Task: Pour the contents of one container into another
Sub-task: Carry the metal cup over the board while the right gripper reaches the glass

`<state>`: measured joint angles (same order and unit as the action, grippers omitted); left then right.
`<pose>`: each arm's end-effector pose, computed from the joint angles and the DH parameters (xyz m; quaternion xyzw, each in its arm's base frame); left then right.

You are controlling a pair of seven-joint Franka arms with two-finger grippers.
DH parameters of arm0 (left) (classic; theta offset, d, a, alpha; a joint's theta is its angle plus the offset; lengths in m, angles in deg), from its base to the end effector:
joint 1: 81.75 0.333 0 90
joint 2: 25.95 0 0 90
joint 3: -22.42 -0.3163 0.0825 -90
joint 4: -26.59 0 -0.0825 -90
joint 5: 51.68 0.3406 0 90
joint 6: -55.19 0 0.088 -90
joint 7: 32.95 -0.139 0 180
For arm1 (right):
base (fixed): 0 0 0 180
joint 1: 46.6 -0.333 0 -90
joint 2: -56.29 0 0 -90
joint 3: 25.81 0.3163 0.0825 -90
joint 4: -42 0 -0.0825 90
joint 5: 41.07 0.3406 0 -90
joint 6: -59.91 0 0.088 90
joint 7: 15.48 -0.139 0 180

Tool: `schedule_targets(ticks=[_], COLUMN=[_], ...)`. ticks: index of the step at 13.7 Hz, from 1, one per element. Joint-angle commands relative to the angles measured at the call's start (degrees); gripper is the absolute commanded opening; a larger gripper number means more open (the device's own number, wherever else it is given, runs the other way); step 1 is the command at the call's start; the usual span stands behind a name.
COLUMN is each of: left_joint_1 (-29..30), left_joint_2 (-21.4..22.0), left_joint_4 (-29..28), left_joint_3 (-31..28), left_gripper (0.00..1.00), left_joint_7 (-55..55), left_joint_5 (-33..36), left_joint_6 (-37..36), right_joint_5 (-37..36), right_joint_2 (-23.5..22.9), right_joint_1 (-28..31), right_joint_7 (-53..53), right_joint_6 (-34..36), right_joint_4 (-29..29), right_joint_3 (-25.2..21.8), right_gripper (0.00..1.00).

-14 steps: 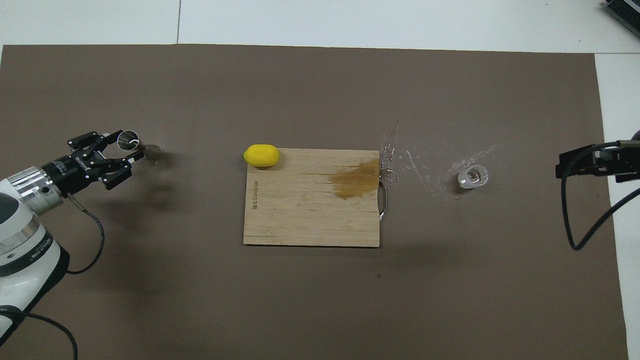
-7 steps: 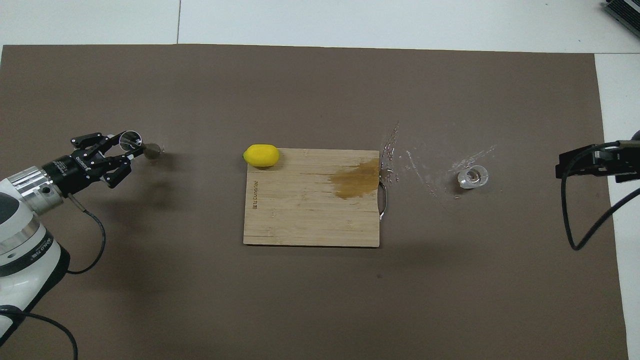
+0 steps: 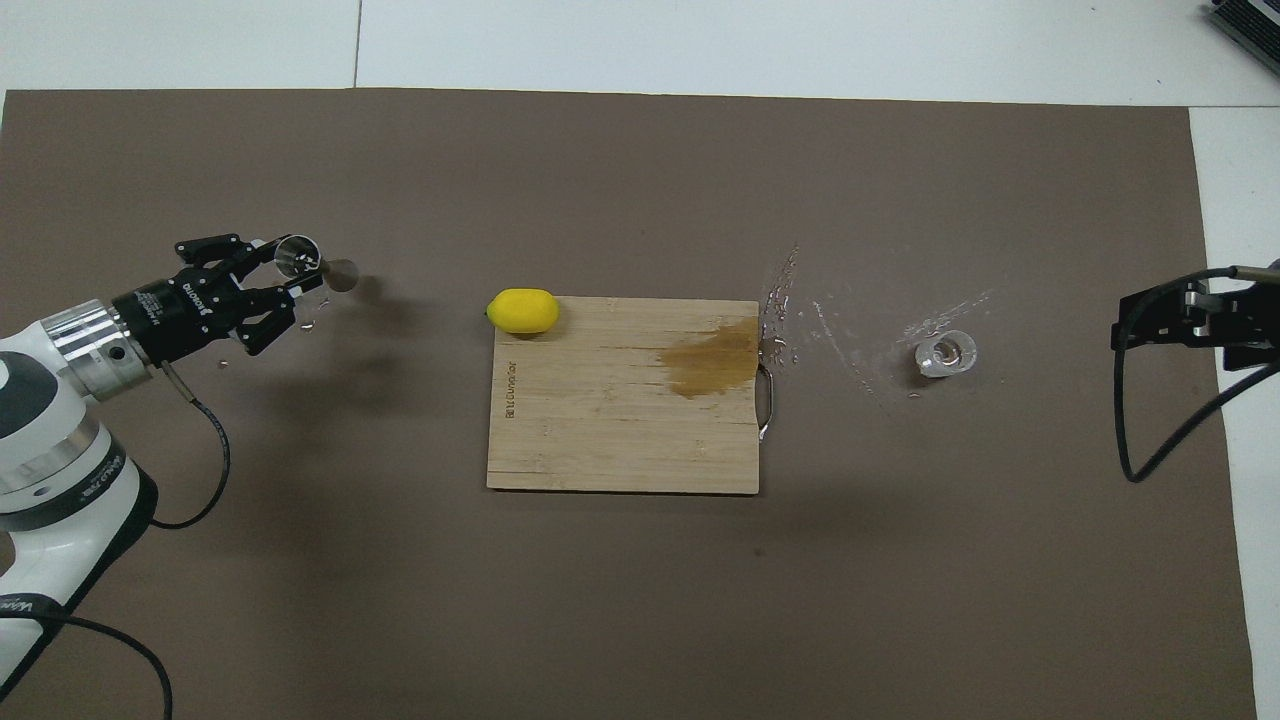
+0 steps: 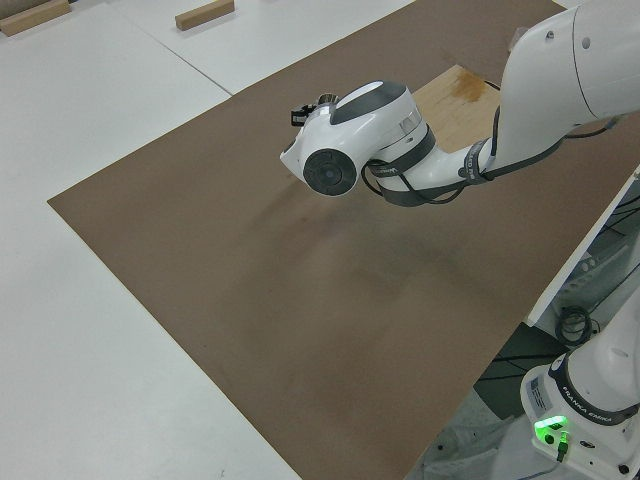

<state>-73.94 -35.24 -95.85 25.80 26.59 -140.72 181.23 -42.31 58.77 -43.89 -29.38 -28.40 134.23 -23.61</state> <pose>0.5580 -0.0168 0.3649 0.3685 0.7491 -0.2870 0.4697 0.4934 -0.0070 0.5954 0.9919 -0.1256 -0.0111 0.0130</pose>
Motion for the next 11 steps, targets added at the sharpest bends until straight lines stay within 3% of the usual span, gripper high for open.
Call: schedule_targets(ticks=[1,6,11], left_joint_1=[-7.61,-20.18,-35.65], left_joint_2=[3.57,4.37,1.22], left_joint_4=[-0.26,1.15,3.87], left_joint_3=[-0.66,-0.57,-0.66], left_gripper=[0.00,0.00,0.00], left_joint_7=[4.60,14.37,11.05], left_joint_5=[-1.31,-4.99,-11.41], left_joint_6=[-0.36,1.12,14.03], right_joint_5=[0.45,11.51,16.51], right_joint_2=[1.12,0.94,-4.49], right_joint_1=[0.19,3.79,5.81], right_joint_7=[-8.04,-28.34,-42.83], right_joint_6=[-1.86,-4.76,-9.76], right_joint_4=[2.42,7.16,8.49], right_joint_3=[0.26,-0.18,-0.18], right_gripper=[1.00,1.00,1.00])
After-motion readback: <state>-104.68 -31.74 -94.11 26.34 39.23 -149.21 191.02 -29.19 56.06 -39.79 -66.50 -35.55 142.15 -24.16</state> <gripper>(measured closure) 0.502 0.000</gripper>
